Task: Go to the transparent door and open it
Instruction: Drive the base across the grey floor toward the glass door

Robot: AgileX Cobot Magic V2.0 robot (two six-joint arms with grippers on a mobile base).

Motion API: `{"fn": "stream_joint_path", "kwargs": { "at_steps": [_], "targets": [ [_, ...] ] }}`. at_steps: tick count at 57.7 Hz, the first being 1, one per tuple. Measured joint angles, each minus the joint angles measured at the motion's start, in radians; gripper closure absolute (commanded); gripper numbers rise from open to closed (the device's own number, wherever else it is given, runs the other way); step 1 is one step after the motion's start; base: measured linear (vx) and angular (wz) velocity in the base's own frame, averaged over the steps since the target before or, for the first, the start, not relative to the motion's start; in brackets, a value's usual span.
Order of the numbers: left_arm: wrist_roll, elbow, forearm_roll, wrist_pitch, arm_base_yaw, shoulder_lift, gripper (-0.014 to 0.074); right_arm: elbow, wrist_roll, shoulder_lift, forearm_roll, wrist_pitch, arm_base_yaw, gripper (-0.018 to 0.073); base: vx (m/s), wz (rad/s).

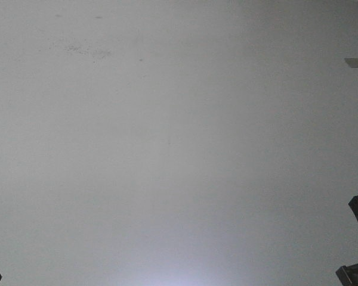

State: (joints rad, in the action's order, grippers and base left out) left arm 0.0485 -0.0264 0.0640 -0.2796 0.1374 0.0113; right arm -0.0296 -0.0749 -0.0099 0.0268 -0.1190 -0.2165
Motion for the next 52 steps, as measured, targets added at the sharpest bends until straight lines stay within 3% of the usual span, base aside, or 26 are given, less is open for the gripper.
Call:
{"fn": "stream_joint_path", "kwargs": {
  "at_steps": [52],
  "targets": [
    [0.0,0.0,0.0,0.0,0.0,0.0,0.0599,0.0,0.0,0.0,0.0,0.0,0.0,0.0559,0.23,0.16]
  ]
}}
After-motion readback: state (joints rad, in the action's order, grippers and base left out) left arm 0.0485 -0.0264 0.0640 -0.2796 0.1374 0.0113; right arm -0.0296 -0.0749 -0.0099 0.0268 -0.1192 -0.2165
